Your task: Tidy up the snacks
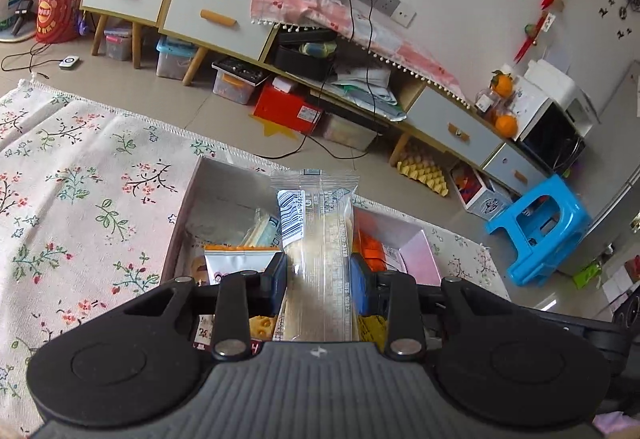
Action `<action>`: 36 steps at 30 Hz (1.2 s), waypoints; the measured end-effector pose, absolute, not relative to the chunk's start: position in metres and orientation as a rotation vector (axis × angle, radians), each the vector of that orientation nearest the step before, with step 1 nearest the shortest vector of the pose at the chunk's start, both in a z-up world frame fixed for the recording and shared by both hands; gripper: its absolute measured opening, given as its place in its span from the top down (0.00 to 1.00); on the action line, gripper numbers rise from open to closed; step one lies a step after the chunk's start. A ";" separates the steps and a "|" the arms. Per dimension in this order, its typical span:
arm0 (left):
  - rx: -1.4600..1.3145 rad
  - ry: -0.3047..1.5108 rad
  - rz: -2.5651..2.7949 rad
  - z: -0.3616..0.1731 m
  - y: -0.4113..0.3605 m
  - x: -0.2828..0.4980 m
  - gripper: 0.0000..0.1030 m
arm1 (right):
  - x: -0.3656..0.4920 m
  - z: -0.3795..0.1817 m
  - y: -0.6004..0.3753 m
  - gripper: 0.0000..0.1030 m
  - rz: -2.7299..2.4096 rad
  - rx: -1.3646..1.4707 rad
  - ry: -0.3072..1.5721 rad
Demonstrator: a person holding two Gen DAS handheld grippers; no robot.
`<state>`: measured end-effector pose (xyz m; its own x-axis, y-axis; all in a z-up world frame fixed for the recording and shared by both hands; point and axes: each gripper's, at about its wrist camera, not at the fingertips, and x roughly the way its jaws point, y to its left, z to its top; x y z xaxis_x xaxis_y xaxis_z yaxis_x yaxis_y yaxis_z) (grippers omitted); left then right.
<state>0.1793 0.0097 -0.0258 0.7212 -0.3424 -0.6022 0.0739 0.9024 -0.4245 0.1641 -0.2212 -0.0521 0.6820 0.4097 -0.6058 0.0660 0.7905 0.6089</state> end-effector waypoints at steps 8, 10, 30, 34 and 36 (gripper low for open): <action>-0.369 0.724 -0.226 -0.029 0.007 0.184 0.67 | 0.166 -0.054 -0.220 0.70 0.222 0.654 0.794; -0.367 0.708 -0.216 -0.027 0.006 0.183 0.60 | 0.167 -0.054 -0.218 0.70 0.224 0.649 0.800; -0.163 0.736 -0.153 0.004 0.003 0.141 0.02 | 0.125 -0.021 -0.227 0.14 0.163 0.479 0.786; -0.098 0.769 -0.129 0.007 0.004 0.129 0.01 | 0.108 -0.017 -0.229 0.13 0.131 0.403 0.799; -0.078 0.787 -0.110 0.008 0.005 0.122 0.01 | 0.100 -0.016 -0.230 0.13 0.118 0.382 0.813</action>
<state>0.1216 0.0052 0.0081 0.7009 -0.1275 -0.7018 0.0692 0.9914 -0.1110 0.0995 -0.2304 -0.0162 0.6851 0.2477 -0.6850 0.0424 0.9253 0.3769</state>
